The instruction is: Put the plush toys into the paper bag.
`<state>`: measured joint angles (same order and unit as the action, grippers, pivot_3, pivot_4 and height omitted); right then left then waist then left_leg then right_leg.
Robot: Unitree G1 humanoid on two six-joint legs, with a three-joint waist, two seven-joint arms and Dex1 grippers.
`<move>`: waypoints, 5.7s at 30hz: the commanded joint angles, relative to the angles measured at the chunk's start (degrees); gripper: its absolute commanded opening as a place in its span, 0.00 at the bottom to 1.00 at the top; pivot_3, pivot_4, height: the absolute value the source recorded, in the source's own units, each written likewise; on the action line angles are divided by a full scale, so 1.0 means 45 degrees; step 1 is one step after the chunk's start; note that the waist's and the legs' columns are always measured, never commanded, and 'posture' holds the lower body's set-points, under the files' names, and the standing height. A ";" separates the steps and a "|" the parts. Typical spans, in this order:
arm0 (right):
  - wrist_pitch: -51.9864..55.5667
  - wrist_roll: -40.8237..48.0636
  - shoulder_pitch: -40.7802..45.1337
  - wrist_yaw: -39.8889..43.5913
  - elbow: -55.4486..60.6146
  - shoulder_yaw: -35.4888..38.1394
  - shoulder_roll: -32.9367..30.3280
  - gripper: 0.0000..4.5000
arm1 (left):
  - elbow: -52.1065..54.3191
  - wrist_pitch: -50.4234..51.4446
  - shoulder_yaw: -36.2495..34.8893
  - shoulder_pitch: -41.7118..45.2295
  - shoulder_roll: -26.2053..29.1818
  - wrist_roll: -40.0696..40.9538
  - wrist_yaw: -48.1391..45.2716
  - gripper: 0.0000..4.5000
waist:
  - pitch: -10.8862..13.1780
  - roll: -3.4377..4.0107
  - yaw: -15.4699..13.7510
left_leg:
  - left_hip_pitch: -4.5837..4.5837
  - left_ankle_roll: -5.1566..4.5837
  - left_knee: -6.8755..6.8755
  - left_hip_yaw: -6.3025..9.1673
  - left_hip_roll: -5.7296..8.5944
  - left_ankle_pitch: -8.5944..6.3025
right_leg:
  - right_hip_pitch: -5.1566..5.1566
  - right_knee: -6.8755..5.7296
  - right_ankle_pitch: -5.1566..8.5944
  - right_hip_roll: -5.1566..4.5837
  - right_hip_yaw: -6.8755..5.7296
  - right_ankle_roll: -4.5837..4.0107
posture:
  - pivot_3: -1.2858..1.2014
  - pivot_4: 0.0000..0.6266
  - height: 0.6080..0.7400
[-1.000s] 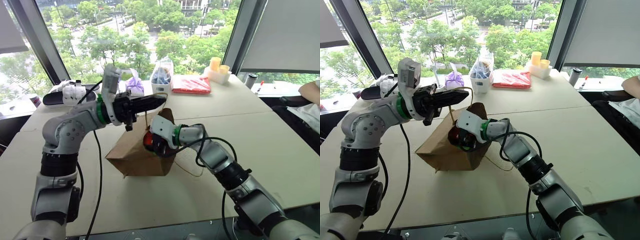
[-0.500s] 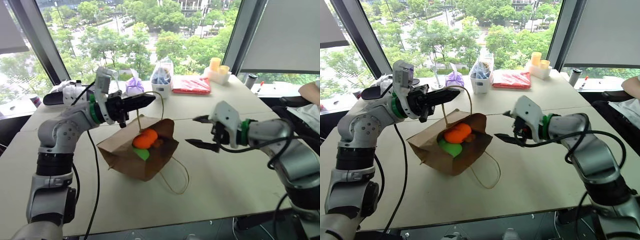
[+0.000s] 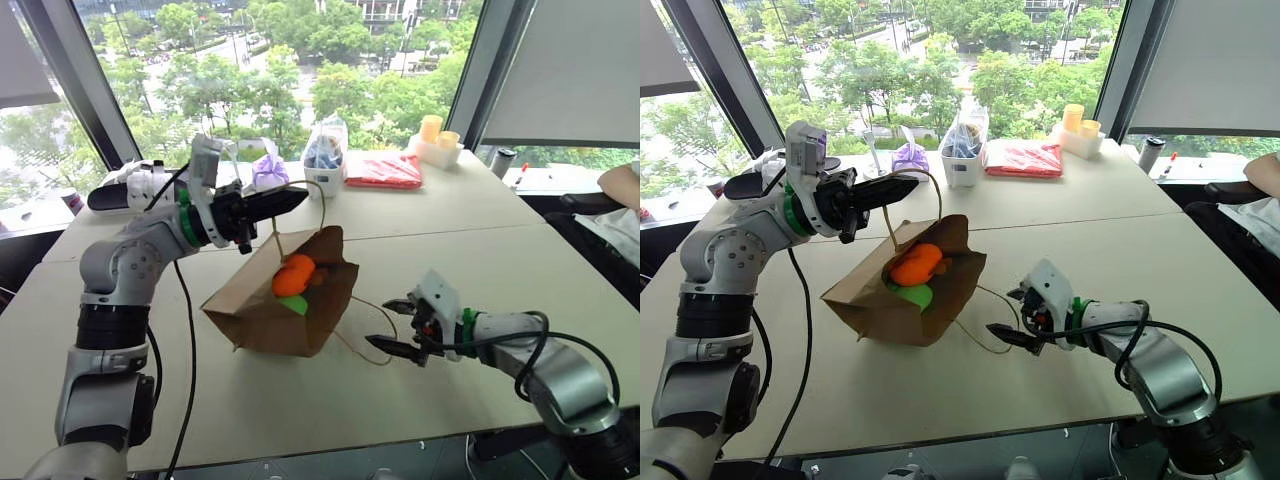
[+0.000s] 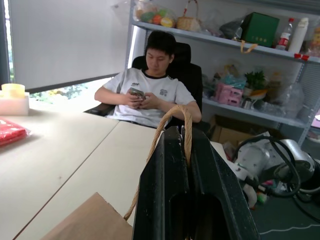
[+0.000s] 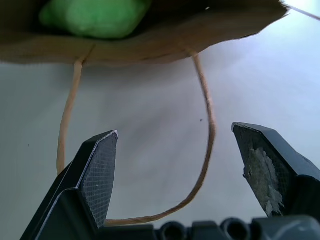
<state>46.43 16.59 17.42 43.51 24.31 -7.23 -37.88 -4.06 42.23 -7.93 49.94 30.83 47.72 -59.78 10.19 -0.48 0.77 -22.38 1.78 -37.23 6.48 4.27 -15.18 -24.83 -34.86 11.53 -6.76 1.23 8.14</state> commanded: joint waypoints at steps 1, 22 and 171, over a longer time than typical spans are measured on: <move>-0.0766 -0.0596 0.0390 -0.0447 -0.0687 -0.0649 0.0464 0.87 | 0.0331 -0.0222 -0.0168 0.0271 -0.0001 -0.0004 -0.0058 0.00 | 0.0000 0.0000 0.0002 | 0.0000 0.0001 0.0000 -0.0001 0.0000 0.0000 | 0.0000 0.0000 0.0000 0.0000 0.0002 0.0000 | 0.52 0.24 1.00; 0.3019 0.4889 0.4237 0.0309 0.0356 0.4306 -0.0032 0.01 | 0.0591 -0.0571 -0.0599 0.0263 -0.0257 0.0049 0.0693 0.00 | 0.0001 0.0001 -0.0015 | 0.0000 0.0000 0.0000 0.0009 -0.0001 0.0000 | 0.0004 0.0002 0.0000 0.0000 -0.0001 0.0000 | 0.52 0.24 1.00; 0.3094 0.9167 -0.3341 -0.4624 0.5397 0.6820 -0.2544 0.00 | -1.5459 -1.0639 0.5584 0.5626 -0.2483 -0.7955 -0.7271 0.01 | 0.0037 -0.0056 -0.0278 | -0.0022 -0.0166 -0.0027 -0.0027 -0.0002 -0.0092 | 0.0068 0.0150 0.0000 -0.0009 -0.0050 0.0013 | 0.52 0.24 1.00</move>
<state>61.00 56.67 2.66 23.58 46.18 21.40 -49.01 -72.82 -2.84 18.40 72.87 19.73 14.12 -92.18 10.36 -0.73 -0.48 -22.48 1.03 -37.37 6.36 4.26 -15.59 -24.52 -34.20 11.53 -6.80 1.01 8.20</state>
